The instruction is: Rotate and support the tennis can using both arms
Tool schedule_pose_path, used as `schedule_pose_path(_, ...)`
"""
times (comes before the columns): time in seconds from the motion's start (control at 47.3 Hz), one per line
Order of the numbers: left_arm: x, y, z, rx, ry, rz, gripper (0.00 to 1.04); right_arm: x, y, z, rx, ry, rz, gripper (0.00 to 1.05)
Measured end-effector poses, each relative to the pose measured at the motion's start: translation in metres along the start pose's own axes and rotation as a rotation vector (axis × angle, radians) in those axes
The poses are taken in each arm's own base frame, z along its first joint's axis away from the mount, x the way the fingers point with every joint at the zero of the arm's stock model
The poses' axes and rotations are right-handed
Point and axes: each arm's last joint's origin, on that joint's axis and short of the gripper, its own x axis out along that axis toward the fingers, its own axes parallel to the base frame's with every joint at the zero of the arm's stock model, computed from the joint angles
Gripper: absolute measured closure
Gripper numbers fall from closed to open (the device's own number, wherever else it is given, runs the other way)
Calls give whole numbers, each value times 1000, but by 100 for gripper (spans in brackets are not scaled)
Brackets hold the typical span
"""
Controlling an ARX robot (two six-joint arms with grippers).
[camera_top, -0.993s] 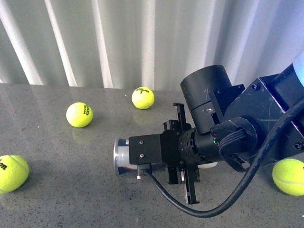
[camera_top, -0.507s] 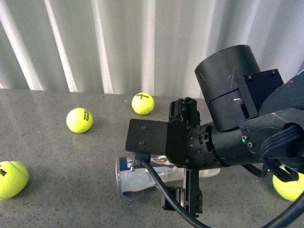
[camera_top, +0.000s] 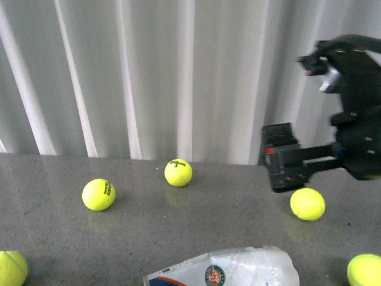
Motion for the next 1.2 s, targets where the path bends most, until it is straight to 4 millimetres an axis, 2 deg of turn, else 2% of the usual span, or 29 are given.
schedule_pose_path(0.127, 0, 0, 0, 0, 0, 2, 7, -32, -13, -12, 97, -38, -57, 7)
schedule_pose_path(0.211, 0, 0, 0, 0, -2, 0, 7, -37, -14, -9, 124, -61, -56, 7)
schedule_pose_path(0.317, 0, 0, 0, 0, -1, 0, 7, -35, -14, -12, 122, -70, -75, 8)
schedule_pose_path(0.401, 0, 0, 0, 0, -2, 0, 7, -41, -22, -31, 66, -335, -184, 27)
schedule_pose_path(0.486, 0, 0, 0, 0, -1, 1, 7, -57, -31, -40, 51, -458, -204, 43)
schedule_pose_path(0.549, 0, 0, 0, 0, -1, 0, 7, -65, -35, -44, 45, -482, -210, 52)
schedule_pose_path(0.613, 0, 0, 0, 0, -1, 0, 7, -76, -40, -55, 37, -487, -212, 68)
schedule_pose_path(0.824, 0, 0, 0, 0, -1, 0, 7, -92, -47, -75, 28, -475, -209, 101)
schedule_pose_path(1.204, 0, 0, 0, 0, -1, 0, 7, -115, -58, -97, 24, -474, -197, 101)
